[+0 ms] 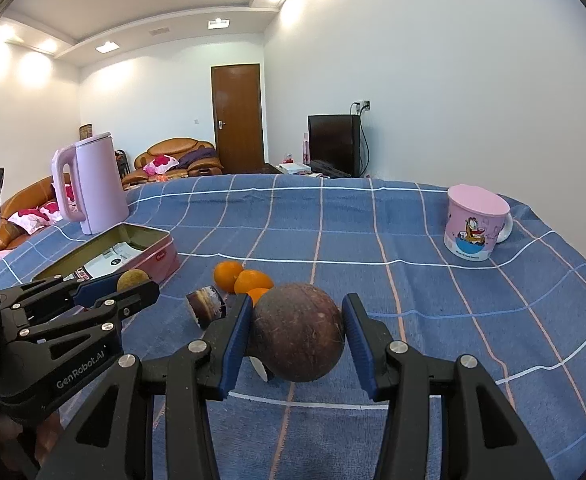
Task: Organize fruits
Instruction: 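Lift both held fruits off the tablecloth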
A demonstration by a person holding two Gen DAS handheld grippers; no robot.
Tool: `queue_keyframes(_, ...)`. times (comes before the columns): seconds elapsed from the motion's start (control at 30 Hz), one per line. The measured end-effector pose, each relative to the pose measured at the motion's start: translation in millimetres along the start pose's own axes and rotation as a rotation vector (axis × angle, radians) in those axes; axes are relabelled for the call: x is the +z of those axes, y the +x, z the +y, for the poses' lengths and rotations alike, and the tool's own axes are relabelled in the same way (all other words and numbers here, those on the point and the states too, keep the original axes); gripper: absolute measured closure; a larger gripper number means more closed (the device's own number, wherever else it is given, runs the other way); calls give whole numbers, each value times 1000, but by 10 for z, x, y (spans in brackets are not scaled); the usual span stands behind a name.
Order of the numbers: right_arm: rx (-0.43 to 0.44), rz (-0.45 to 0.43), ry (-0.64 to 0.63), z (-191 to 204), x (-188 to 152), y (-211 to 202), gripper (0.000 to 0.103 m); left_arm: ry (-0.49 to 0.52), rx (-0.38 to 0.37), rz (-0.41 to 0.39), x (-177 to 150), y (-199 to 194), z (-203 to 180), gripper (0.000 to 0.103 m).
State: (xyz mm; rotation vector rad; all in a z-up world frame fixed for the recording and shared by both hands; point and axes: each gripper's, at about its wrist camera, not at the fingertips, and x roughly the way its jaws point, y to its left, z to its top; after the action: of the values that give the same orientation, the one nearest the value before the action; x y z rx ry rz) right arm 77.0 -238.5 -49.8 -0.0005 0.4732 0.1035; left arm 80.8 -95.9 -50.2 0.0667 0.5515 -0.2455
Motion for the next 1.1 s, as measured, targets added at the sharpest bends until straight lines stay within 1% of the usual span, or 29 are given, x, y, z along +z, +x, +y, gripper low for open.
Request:
queue_keyframes(0.43,2,-47,-7,11,-4,-81,55,-25,25,-40,-8,-76,39,76)
queue_keyframes(1.1,17,-131,-15,3,-20,-239,55,-21,60,-110,-21,-209,28,76)
